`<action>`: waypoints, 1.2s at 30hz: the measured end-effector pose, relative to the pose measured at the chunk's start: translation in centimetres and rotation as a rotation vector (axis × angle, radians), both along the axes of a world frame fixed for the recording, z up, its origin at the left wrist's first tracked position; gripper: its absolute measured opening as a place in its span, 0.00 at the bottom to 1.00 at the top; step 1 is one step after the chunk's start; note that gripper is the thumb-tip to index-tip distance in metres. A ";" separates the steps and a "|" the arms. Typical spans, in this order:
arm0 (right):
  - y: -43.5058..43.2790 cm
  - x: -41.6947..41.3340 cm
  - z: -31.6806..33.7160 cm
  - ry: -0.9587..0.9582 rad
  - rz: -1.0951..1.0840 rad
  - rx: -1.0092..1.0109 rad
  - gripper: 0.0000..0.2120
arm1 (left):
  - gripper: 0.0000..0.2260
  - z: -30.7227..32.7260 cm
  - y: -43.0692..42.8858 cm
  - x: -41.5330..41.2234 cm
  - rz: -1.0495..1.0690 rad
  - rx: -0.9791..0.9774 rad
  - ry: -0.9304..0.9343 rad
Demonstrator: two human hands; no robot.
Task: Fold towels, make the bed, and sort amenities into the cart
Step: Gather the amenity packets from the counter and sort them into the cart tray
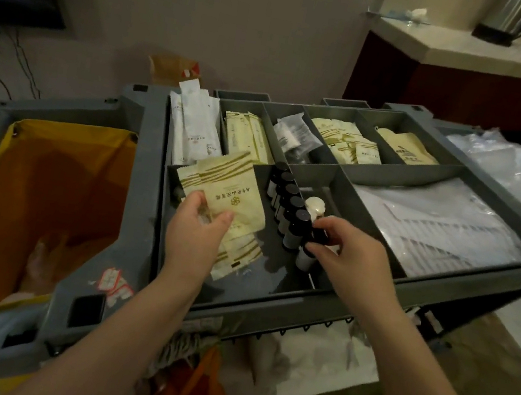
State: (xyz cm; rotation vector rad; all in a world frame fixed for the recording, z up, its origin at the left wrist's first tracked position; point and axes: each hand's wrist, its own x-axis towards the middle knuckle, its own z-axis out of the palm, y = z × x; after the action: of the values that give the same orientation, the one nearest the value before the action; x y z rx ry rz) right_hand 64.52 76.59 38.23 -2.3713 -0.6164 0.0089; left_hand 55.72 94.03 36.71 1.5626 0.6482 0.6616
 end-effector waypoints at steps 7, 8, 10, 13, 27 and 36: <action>1.4 0.2 -1.4 -0.161 -0.016 -0.186 0.17 | 0.11 -0.1 0.0 0.1 -0.019 0.043 0.016; 1.6 0.3 -1.6 -0.189 -0.019 -0.171 0.17 | 0.12 0.0 0.0 0.1 -0.029 0.049 0.019; 2.0 0.5 -1.8 -0.208 -0.039 -0.141 0.16 | 0.12 0.0 -0.1 0.2 -0.051 0.060 0.029; 2.2 0.8 -1.8 -0.180 -0.057 -0.172 0.13 | 0.13 0.0 -0.3 0.0 -0.088 0.058 0.024; 1.7 0.4 2.8 0.309 0.098 0.577 0.14 | 0.11 2.7 -4.0 1.7 -0.301 -0.061 -0.146; -1.8 11.0 2.0 0.359 -0.045 0.717 0.08 | 0.13 3.9 -5.5 9.6 -0.201 -0.086 -0.098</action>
State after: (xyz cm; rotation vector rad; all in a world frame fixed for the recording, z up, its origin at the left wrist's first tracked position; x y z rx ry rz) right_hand 75.53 74.83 40.26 -1.6322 -0.3152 0.1630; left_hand 65.30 88.55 40.63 1.4828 0.4348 0.5482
